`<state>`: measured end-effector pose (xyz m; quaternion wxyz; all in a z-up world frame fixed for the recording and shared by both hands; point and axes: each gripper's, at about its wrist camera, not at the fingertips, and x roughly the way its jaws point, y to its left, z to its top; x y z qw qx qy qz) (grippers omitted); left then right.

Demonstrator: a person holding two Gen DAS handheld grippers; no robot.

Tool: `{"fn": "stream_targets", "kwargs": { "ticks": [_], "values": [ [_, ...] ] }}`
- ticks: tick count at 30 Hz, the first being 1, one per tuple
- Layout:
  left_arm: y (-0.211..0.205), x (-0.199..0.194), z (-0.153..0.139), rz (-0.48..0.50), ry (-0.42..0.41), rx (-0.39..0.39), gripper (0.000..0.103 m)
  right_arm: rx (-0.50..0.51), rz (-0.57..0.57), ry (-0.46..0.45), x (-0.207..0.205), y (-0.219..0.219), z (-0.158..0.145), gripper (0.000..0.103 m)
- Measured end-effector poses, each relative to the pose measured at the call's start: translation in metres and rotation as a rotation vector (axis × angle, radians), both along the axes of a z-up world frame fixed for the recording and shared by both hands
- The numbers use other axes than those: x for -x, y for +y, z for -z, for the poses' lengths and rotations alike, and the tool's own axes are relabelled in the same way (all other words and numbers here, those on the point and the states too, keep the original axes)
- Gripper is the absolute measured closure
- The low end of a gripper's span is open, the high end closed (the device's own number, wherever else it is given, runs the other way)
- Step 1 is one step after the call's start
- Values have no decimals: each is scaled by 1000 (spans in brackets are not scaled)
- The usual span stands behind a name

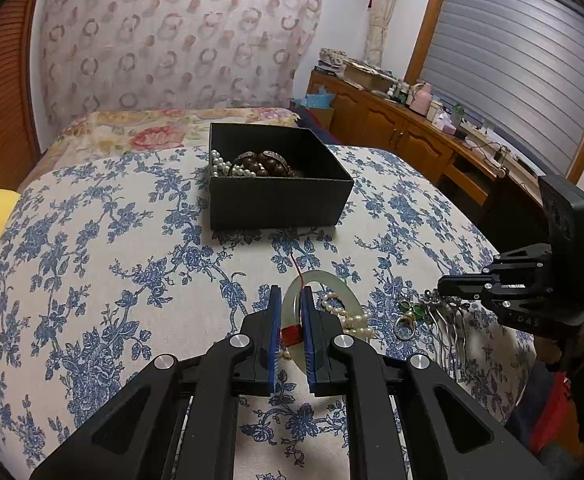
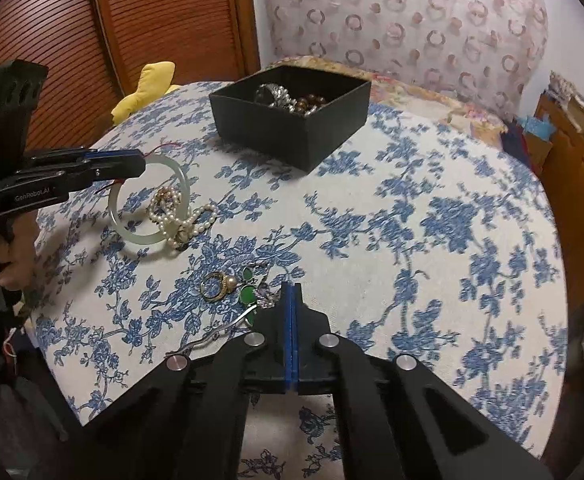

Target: Organize jewelry

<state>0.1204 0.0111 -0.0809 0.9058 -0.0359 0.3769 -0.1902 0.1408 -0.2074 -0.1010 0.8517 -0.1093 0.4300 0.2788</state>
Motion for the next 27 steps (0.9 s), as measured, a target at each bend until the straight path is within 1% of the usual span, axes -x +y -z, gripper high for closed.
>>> {"fn": "stream_targets", "kwargs": {
  "ticks": [7,8,11,12,13,15,19,21,23,24,27],
  "values": [
    [0,0,0,1,1,0,94,-37,-6,-52,10,-6,-23,103],
    [0,0,0,1,2,0,94,-34,-26,-63,12,-3,-26,102],
    [0,0,0,1,2,1,94,-4,-38,-77,10,9,-25,102],
    [0,0,0,0,1,0,94,2,-50,-75,10,14,-23,100],
    [0,0,0,0,1,0,94,19,-72,-67,8,22,-19,96],
    [1,0,0,-3,-1,2,94,53,-93,-57,3,33,-11,96],
    [4,1,-2,-8,-5,7,94,80,-103,16,-15,44,2,95],
    [6,2,-3,-10,-7,9,94,90,-117,40,-17,47,5,95],
    [8,2,-3,-12,-8,12,94,123,-122,72,-17,51,10,95],
    [8,2,-2,-13,-7,14,94,136,-125,84,-17,52,13,93],
    [10,1,-1,-14,-6,16,94,158,-135,94,-15,55,14,79]
  ]
}}
